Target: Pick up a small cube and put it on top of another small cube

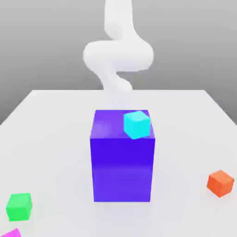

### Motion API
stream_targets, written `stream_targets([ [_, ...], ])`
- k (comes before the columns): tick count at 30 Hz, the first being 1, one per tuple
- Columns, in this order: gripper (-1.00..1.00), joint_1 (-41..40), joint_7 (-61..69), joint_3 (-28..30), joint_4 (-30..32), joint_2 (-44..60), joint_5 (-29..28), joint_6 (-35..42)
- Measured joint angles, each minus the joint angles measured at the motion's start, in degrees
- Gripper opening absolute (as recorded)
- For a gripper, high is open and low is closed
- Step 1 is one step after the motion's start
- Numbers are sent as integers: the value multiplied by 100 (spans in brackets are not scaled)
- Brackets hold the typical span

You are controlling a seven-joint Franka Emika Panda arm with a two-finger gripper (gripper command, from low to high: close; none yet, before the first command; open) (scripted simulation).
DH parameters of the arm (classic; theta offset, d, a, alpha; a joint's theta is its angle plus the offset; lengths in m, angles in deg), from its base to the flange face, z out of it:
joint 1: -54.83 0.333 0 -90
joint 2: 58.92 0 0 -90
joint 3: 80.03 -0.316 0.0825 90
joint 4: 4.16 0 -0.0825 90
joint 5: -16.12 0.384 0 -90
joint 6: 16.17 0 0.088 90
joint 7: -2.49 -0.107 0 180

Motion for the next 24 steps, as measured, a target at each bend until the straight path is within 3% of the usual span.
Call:
stream_targets([
  [24,0,-1184,-1622,523,-873,5025,163,-1013],
])
